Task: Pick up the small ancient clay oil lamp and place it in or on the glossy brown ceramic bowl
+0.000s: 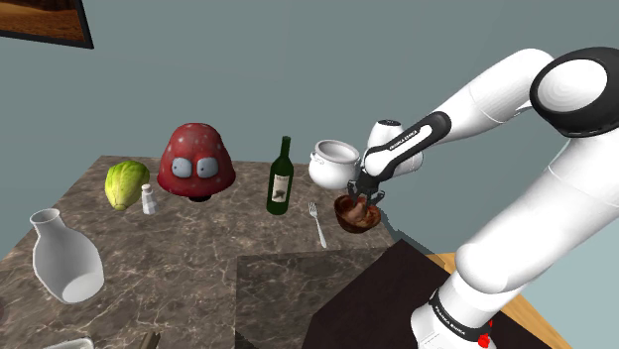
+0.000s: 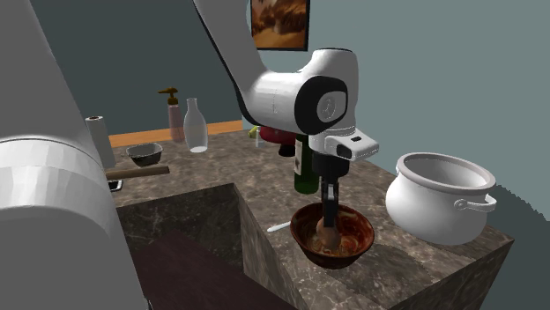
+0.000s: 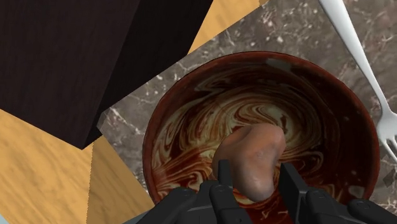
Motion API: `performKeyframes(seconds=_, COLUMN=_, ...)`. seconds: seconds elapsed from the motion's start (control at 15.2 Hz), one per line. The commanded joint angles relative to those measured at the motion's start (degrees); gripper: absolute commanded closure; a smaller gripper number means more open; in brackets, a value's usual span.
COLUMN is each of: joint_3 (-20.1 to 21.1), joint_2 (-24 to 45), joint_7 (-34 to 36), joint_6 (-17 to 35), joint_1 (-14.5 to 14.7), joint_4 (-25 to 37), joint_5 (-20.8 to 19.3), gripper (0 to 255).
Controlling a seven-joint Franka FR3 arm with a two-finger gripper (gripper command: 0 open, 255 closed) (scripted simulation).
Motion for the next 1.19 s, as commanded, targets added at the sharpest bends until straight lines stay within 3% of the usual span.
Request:
performKeyframes(seconds=0.0, joint_3=0.0, joint_2=0.1, joint_7=0.0, joint_6=0.0, joint_1=0.0, joint_4=-0.2, joint_5=0.0, gripper=255)
performKeyframes(seconds=0.07, joint_3=0.0, joint_2=0.1, joint_7=0.0, joint_6=0.0, joint_1=0.0, joint_4=-0.2, joint_5=0.0, gripper=0)
performKeyframes(seconds=0.4, joint_3=0.0, joint_2=0.1, joint_7=0.0, joint_6=0.0, joint_1=0.0, joint_4=-0.2, joint_5=0.0, gripper=0)
performKeyframes(seconds=0.66, joint_3=0.2, joint_2=-7.1, joint_7=-0.8, joint_6=-8.8, joint_1=0.5, joint_4=1.4, joint_5=1.2, gripper=0)
performKeyframes(seconds=1.12, joint_3=0.2, joint_2=-7.1, joint_7=-0.8, joint_6=-8.8, joint_1=0.5, joint_4=1.4, joint_5=1.2, gripper=0)
